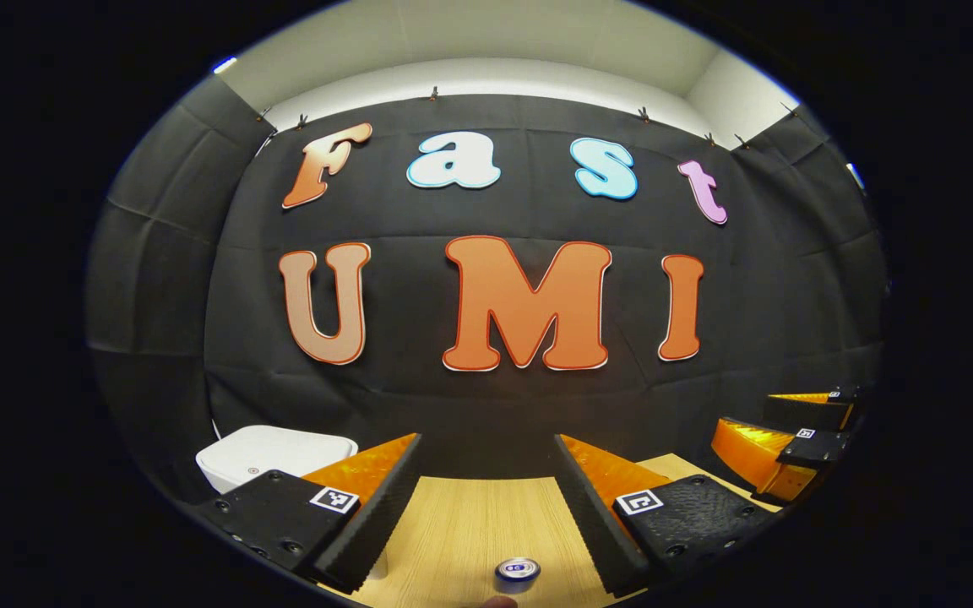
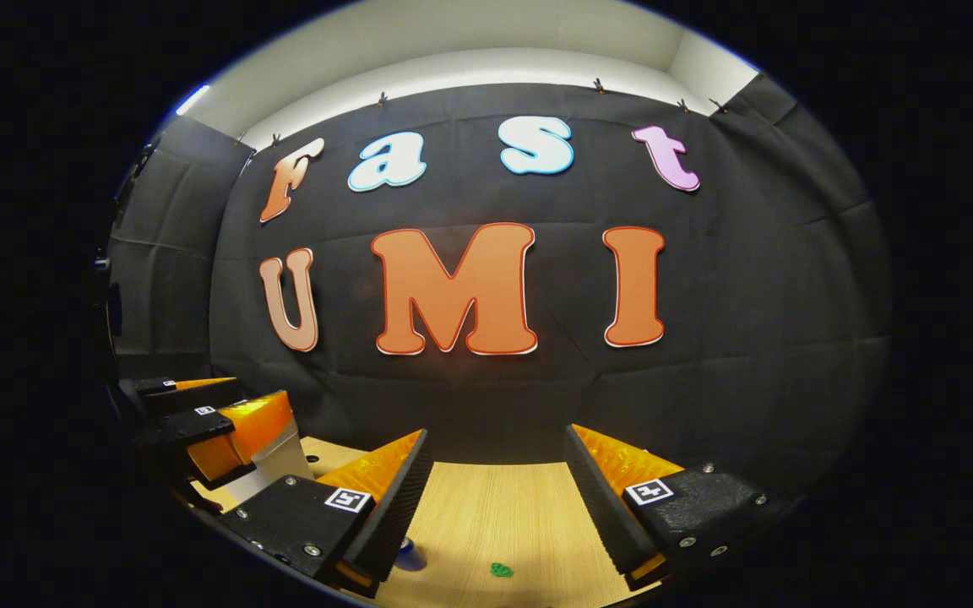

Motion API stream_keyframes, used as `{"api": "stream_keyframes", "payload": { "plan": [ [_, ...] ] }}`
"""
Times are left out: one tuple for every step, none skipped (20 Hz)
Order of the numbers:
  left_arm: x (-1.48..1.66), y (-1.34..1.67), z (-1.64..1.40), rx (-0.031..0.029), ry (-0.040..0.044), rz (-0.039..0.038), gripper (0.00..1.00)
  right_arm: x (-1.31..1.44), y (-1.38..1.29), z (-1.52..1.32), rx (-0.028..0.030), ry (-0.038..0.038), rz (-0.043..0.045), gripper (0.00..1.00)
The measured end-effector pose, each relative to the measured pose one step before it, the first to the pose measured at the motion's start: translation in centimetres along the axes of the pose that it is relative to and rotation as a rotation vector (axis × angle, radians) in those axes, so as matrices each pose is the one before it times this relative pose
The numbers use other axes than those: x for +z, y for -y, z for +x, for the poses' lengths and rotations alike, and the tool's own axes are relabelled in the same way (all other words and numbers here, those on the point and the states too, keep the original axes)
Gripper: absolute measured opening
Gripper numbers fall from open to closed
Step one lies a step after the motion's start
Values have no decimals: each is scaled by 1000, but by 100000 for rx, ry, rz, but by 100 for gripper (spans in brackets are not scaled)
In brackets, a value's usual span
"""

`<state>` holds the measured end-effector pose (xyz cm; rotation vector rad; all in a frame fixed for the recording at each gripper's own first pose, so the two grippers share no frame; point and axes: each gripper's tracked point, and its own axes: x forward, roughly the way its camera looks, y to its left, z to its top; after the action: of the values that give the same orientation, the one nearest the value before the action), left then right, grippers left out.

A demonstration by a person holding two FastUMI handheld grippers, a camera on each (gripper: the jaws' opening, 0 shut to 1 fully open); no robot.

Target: Press the lid of the desktop garbage bin to open it, pick up the crumpled paper on the desktop and throw it into the bin, then pick up the pop can on the desktop and drop it into the bin, and finally close the garbage bin lid.

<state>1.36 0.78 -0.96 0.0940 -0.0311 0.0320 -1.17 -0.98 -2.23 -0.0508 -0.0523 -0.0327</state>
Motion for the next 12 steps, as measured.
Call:
{"api": "stream_keyframes", "payload": {
  "plan": [
    [61, -199, 14, 108, -195, 117, 94, -245, 75, 117, -261, -682, -172, 93],
    [-72, 28, 50, -171, -222, -161, 94, -263, -22, 60, 200, -648, -44, 93],
    [-79, -156, 46, 355, -450, 24, 95, -107, -231, 123, 35, -529, 102, 93],
    [-287, 41, 113, -128, -159, -290, 95, -41, -139, 289, 23, -421, 252, 94],
    [53, -155, 131, 313, -15, -113, 94, -62, -79, 70, 134, -372, 201, 94],
    [-7, -123, -68, -56, 283, -64, 95, -59, 3, 71, -210, -128, -119, 93],
    [99, -120, 94, 251, 33, 189, 95, 19, -112, 77, 15, -79, -168, 94],
    [-60, -71, -98, 184, 32, 15, 95, -109, -32, 167, -359, -195, -318, 93],
    [-2, 20, 24, -61, -13, -202, 95, -38, 13, 68, 40, -202, -44, 94],
    [-83, -134, -55, 190, -192, 6, 95, -15, -140, -122, 148, -247, 28, 94],
    [-3, 12, -12, -70, -76, -104, 95, 19, -8, 48, -74, -95, 51, 94],
    [-58, -167, 4, 127, -189, 8, 95, -101, -149, -38, 62, -86, 80, 94]
  ]
}}
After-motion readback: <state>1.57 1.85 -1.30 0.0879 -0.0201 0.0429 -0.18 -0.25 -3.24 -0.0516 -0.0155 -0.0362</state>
